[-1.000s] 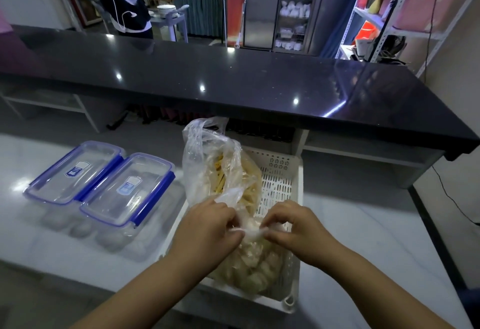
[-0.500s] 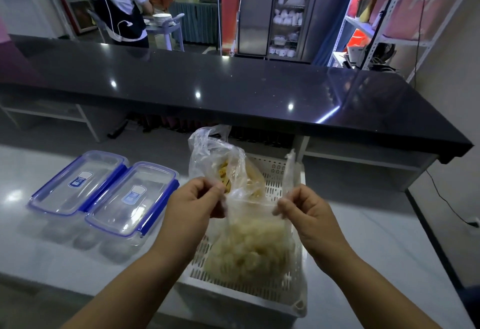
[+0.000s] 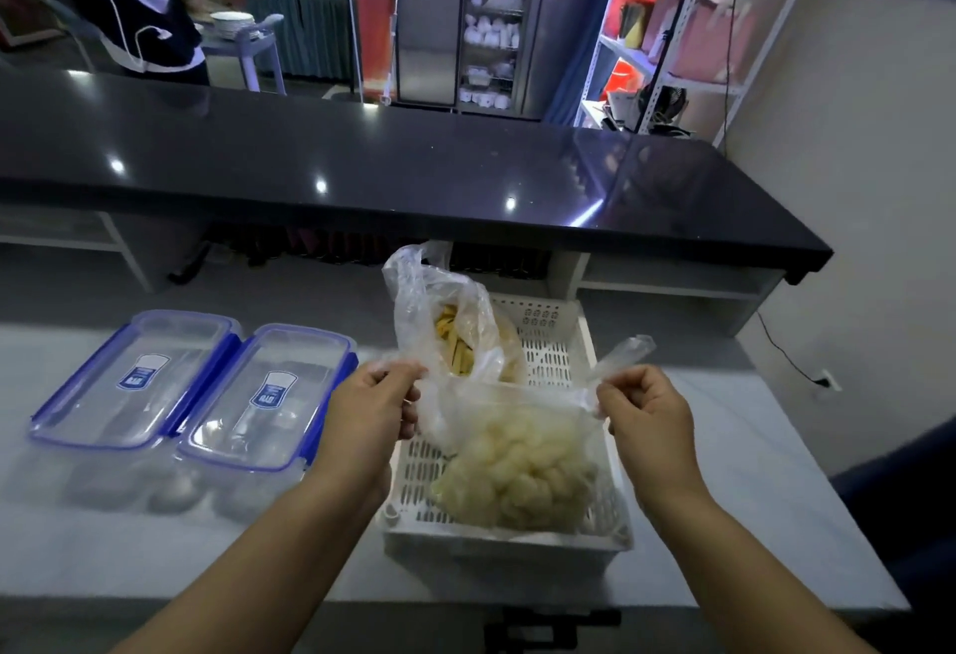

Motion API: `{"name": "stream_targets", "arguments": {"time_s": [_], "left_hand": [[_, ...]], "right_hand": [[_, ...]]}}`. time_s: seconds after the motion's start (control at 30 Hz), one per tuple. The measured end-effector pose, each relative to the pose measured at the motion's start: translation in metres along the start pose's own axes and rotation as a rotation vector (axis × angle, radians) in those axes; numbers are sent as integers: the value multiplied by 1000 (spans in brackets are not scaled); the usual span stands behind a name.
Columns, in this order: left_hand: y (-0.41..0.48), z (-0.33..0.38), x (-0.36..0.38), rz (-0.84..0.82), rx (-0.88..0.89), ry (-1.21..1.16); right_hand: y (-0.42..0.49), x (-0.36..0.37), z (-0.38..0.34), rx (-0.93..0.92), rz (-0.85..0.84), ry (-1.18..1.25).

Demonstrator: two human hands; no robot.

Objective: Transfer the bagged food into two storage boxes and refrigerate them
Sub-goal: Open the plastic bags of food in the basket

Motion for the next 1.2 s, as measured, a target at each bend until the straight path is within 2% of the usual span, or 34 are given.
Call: {"name": "stream_targets", "arguments": {"time_s": [0.13, 0.23, 0.27, 0.33, 0.4, 0.43, 0.47, 0.53, 0.67, 0.83, 1.03, 1.2], "left_hand": [[-12, 5, -13, -2, 32, -1], [-24, 22, -18, 11, 208, 121], [-31, 31, -19, 20, 343, 220], [-50, 57, -14, 37, 809, 514], [-70, 64, 9, -42, 1255, 860], [-74, 61, 23, -114, 1389, 1040], [-75, 54, 35, -184, 1443, 1216], [-71, 39, 50, -286, 1417, 1478], [-62, 25, 50, -365, 1404, 1624], [-59, 21, 50, -375, 1369, 1645], [-62, 27, 66, -404, 1503, 1758], [-68, 31, 70, -542, 1557, 1781]], "right_hand": [[-19, -11, -8, -11, 129, -18], [-38, -21, -24, -138, 237, -59], [-44, -22, -32, -211, 253, -87], [-58, -17, -51, -425, 257, -248], [-70, -1, -69, -689, 216, -495], [-75, 11, -76, -800, 173, -610], [-78, 23, -80, -884, 115, -712], [-80, 44, -81, -990, -22, -879], [-78, 61, -69, -1040, -209, -1099], [-75, 56, -66, -1049, -215, -1230], [-64, 56, -70, -1023, -212, -1317], [-59, 53, -67, -1044, -283, -1338]]}}
Point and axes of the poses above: each hand's wrist, its own y-axis towards the middle knuckle, its own x-axis out of the palm, z = x × y, the point moved 6 cm from there along y, towards the middle knuckle, and after that the axes turned 1 degree about -y, right-handed, at the moved point
